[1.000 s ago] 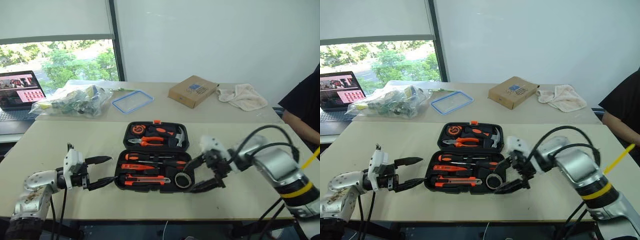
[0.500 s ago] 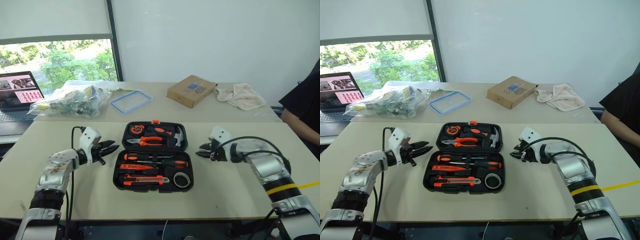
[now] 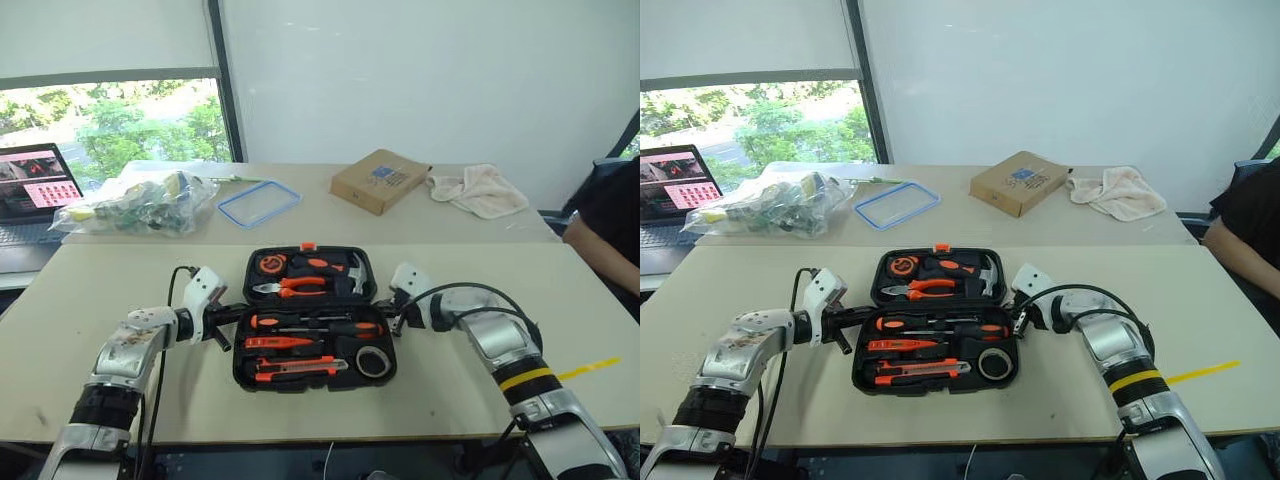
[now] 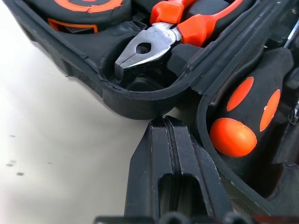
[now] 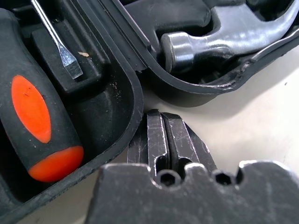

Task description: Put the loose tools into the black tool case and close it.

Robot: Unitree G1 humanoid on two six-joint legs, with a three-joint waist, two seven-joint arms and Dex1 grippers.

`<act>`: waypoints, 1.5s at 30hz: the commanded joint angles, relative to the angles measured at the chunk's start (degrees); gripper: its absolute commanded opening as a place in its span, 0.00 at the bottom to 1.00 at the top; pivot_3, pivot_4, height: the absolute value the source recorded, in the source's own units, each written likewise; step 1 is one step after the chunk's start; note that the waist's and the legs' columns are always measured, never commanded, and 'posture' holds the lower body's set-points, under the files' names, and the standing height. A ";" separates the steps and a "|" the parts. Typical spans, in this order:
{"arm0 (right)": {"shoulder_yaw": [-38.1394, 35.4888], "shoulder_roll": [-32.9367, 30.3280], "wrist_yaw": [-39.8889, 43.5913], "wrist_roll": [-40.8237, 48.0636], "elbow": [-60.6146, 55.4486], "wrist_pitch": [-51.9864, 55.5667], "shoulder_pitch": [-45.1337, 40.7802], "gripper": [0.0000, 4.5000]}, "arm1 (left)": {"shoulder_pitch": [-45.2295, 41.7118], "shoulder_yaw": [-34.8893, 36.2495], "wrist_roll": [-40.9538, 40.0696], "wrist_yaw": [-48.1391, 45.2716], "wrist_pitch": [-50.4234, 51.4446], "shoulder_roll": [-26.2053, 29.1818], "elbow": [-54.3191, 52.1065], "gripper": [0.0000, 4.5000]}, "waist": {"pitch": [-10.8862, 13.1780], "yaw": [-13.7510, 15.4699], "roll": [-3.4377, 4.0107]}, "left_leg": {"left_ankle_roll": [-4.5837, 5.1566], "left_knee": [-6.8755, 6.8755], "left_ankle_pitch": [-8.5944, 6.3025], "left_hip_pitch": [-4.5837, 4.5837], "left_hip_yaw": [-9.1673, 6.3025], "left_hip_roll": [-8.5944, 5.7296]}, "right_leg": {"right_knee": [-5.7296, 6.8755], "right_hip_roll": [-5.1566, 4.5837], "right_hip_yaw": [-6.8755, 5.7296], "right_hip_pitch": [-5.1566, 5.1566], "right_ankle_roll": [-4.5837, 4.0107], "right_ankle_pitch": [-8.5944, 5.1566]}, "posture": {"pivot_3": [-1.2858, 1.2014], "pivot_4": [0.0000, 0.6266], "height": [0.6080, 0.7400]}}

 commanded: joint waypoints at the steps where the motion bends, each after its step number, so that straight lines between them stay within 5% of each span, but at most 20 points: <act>1: 0.46 -0.03 2.20 2.18 -8.72 3.79 1.30 0.02 | 1.70 -0.79 -1.76 -1.74 0.53 0.10 -5.35 0.00 | 0.00 0.02 0.01 | 0.00 -0.02 0.00 0.01 -0.02 -0.01 | 0.01 0.01 -0.01 0.00 0.00 0.00 | 0.52 0.24 1.00; 12: -4.57 -6.49 3.88 4.01 -15.07 8.68 5.82 0.02 | 9.54 7.51 -5.61 1.06 4.32 3.32 -9.15 0.00 | 0.01 0.05 0.01 | -0.02 -0.04 -0.01 0.04 -0.02 0.00 | 0.02 0.02 0.02 0.02 -0.03 -0.04 | 0.52 0.24 1.00; 16: -8.00 -11.15 8.48 9.19 -16.26 12.63 5.19 0.31 | 11.04 9.49 -6.33 -0.34 9.40 8.77 -8.56 0.15 | 0.07 0.47 0.03 | -0.03 0.02 0.00 0.05 -0.22 0.02 | 0.06 -0.01 0.06 0.01 -0.03 -0.04 | 0.52 0.24 1.00; 25: -11.67 -6.94 1.89 19.13 -15.03 42.69 -6.74 0.99 | -1.75 11.73 -12.70 3.99 27.97 11.42 -7.33 0.85 | 0.10 0.77 -0.02 | -0.01 0.15 0.01 0.05 -0.45 0.00 | 0.11 -0.02 0.11 0.02 -0.08 0.01 | 0.52 0.24 1.00; 27: -11.04 -5.31 -0.64 19.05 -12.23 46.79 -10.67 1.00 | -4.74 10.83 -13.68 4.99 31.83 10.81 -7.09 0.99 | 0.10 0.77 -0.02 | -0.01 0.15 0.01 0.04 -0.50 -0.05 | 0.18 0.00 0.12 0.03 -0.12 0.04 | 0.52 0.24 1.00; 34: -6.95 -0.31 -7.08 15.69 0.55 46.61 -19.42 1.00 | -10.43 5.82 -11.73 9.95 36.82 7.70 -4.47 0.99 | 0.10 0.56 -0.02 | -0.01 -0.06 0.01 0.00 -0.44 -0.16 | 0.14 0.05 0.10 -0.07 -0.12 0.04 | 0.52 0.24 1.00; 43: -2.57 0.83 -9.10 12.27 6.45 43.46 -20.06 1.00 | -11.46 2.83 -11.94 11.42 38.81 6.93 -5.35 0.99 | 0.11 -0.07 -0.02 | -0.07 -0.08 0.04 -0.05 -0.14 -0.19 | 0.09 0.03 0.00 -0.09 -0.08 0.02 | 0.52 0.24 1.00; 45: -2.22 0.90 -9.58 11.60 7.53 43.13 -20.02 0.89 | -11.34 2.60 -11.88 11.81 39.25 7.04 -5.43 1.00 | 0.11 -0.37 -0.02 | -0.12 -0.07 0.06 -0.05 -0.14 -0.18 | 0.10 0.04 0.00 -0.08 -0.08 0.02 | 0.52 0.24 1.00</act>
